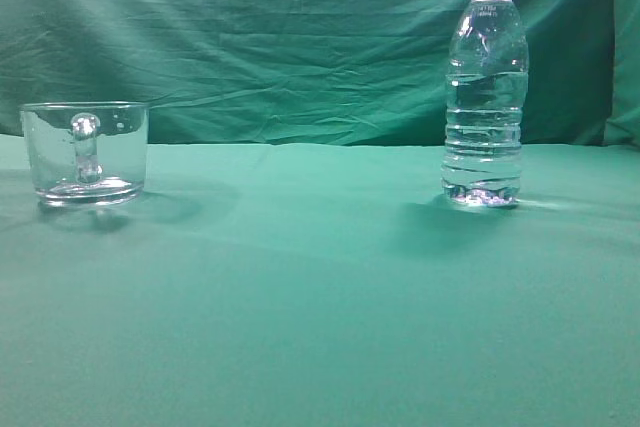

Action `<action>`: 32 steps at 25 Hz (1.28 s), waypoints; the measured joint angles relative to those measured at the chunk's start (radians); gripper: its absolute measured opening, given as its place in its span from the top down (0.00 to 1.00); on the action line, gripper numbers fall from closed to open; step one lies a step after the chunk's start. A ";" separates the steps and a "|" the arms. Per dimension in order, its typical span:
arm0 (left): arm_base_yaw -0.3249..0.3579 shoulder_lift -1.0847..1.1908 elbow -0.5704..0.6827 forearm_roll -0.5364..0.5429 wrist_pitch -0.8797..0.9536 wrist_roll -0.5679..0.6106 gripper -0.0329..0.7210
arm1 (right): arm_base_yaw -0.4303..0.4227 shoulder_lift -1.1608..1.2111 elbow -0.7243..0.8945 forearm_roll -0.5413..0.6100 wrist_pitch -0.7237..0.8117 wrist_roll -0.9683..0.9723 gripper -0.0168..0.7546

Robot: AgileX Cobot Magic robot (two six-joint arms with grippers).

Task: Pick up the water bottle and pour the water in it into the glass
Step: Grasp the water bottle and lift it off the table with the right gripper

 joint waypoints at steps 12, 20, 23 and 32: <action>0.000 0.000 0.000 0.000 0.000 0.000 0.96 | 0.000 0.000 0.000 0.000 0.000 0.000 0.98; 0.000 0.000 0.000 0.000 0.000 0.000 0.96 | 0.000 0.000 0.000 0.000 0.000 0.000 0.98; 0.000 0.000 0.000 0.000 0.000 0.000 0.96 | 0.000 0.000 0.000 0.000 0.000 0.000 0.98; 0.000 0.000 0.000 0.000 0.000 0.000 0.96 | 0.000 0.000 0.000 0.150 -0.324 0.112 0.98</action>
